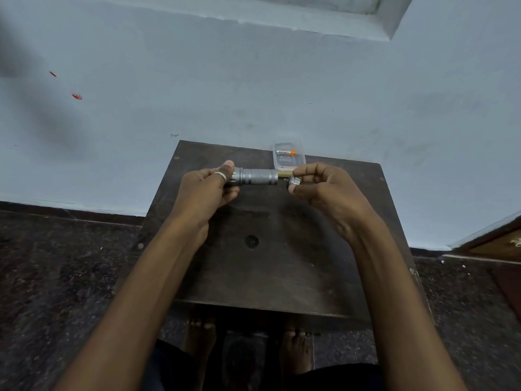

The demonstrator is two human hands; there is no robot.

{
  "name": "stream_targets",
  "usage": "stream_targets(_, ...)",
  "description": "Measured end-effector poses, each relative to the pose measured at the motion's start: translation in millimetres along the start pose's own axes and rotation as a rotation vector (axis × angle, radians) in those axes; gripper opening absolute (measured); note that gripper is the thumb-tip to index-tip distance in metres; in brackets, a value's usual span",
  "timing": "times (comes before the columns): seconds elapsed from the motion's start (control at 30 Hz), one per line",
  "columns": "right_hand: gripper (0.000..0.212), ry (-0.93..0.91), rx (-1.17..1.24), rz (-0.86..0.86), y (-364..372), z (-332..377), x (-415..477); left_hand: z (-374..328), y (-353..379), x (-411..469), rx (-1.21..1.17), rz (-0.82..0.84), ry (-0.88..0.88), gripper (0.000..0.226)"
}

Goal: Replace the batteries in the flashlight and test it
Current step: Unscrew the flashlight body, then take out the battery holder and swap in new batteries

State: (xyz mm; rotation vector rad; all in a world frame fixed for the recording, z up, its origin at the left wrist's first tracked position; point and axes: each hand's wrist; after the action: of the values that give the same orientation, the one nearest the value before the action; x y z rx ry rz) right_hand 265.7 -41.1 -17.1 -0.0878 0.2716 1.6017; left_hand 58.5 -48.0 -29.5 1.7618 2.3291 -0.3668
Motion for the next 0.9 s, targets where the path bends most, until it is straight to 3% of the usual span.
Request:
stream_targets(0.23, 0.031, -0.007, -0.486, -0.066, -14, -8, 3, -1, 0, -1, -0.009, -0.003, -0.006, 0.019)
stream_targets(0.47, 0.025, -0.042, -0.816, -0.126, -18, -5, 1, -2, 2, -1, -0.010, -0.008, -0.015, 0.019)
stream_targets(0.77, 0.029, 0.040, -0.853, -0.107, -22, -4, 1, -3, 2, -3, -0.012, -0.005, -0.013, 0.018)
stream_targets(0.83, 0.038, 0.002, -0.830, -0.126, -22, -3, 0, -3, 2, -3, -0.014, -0.005, -0.009, 0.018)
stream_targets(0.9, 0.028, -0.138, -0.717, -0.224, -20, 1, -1, -2, 2, -2, -0.018, 0.000, -0.001, 0.018)
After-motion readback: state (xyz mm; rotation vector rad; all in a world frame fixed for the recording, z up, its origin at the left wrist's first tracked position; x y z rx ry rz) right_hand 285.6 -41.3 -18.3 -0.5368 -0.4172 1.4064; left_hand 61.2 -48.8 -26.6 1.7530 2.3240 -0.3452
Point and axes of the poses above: each hand's wrist, its own x-axis towards the middle knuckle, its own y-axis out of the palm, z = x × y, and after that the axes turned 11 degrees about x, right-handed
